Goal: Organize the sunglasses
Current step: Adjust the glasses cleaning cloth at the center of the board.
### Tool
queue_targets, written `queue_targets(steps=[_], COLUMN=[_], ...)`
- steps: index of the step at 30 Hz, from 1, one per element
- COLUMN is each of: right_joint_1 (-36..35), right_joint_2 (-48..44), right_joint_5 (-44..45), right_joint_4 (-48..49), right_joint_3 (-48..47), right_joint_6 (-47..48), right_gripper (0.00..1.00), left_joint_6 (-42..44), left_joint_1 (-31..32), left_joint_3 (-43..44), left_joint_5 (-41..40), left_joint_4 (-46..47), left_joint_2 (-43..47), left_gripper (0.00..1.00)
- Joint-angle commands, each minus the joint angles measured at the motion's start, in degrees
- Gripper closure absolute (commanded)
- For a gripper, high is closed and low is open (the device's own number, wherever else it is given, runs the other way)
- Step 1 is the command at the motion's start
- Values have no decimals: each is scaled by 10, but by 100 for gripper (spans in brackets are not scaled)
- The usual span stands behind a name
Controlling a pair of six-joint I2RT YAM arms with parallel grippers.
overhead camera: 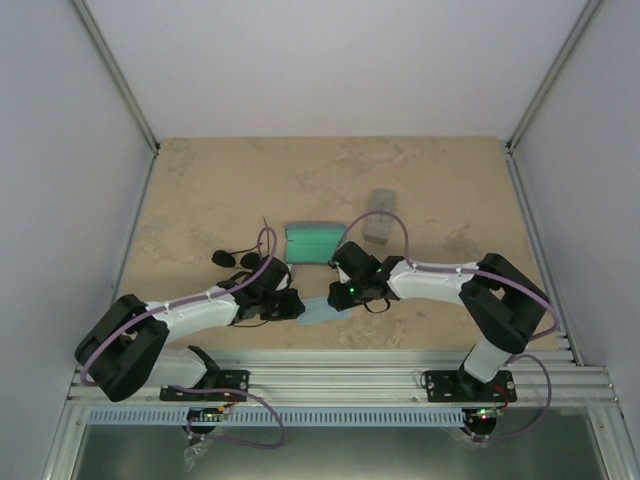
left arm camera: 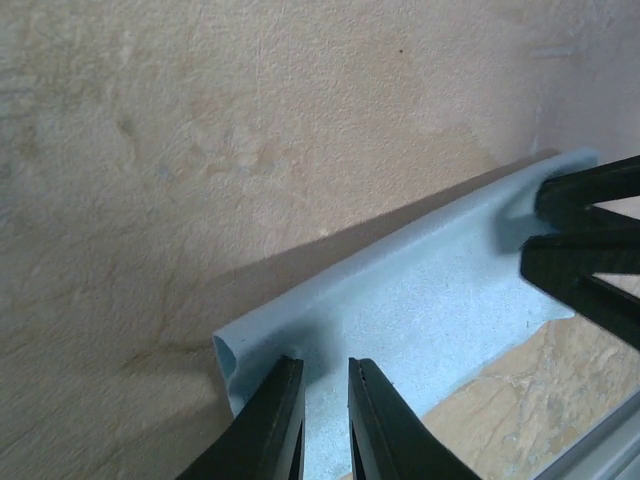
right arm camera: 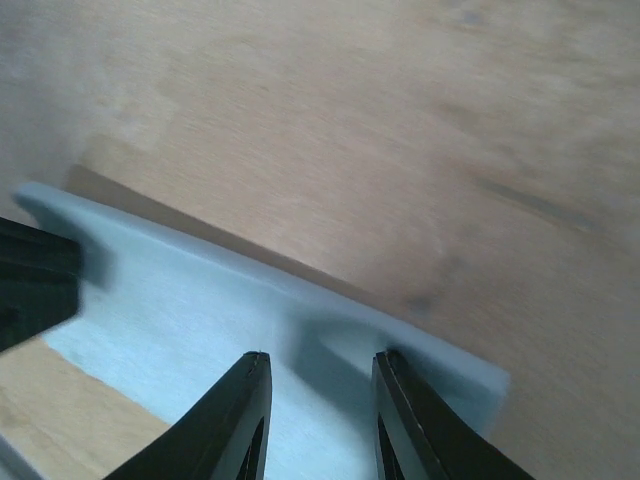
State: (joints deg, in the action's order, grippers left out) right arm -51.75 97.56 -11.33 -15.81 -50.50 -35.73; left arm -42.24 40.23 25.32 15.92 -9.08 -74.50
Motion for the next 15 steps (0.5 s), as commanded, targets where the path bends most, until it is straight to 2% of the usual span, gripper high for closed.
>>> queue_targets(steps=[1,3,5,9,12,15], right_joint_1=[-2,-3,-4,-23,-33,-46], right_joint_2=[-32,-53,-77,-99,-76,-48], right_joint_5=[155,194,191,120,44,8], right_joint_4=[-131,-160,-163,-113,-62,-30], right_joint_3=[21,14,4,-6,-2,-2], right_joint_6=[0,-4,-5,-2,-2,-9], right_gripper=[70,70,70,69,69,70], left_joint_6=[6,11,18,21,16,11], left_joint_1=[-2,-2,-2,-2,-2,-2], left_joint_3=[-16,-10,1,18,12,-1], left_joint_5=[-13,-6,10,46,59,61], left_joint_4=[-31,-31,-29,-21,-4,1], left_joint_2=[9,25,39,60,71,58], left_gripper=[85,84,81,78,77,78])
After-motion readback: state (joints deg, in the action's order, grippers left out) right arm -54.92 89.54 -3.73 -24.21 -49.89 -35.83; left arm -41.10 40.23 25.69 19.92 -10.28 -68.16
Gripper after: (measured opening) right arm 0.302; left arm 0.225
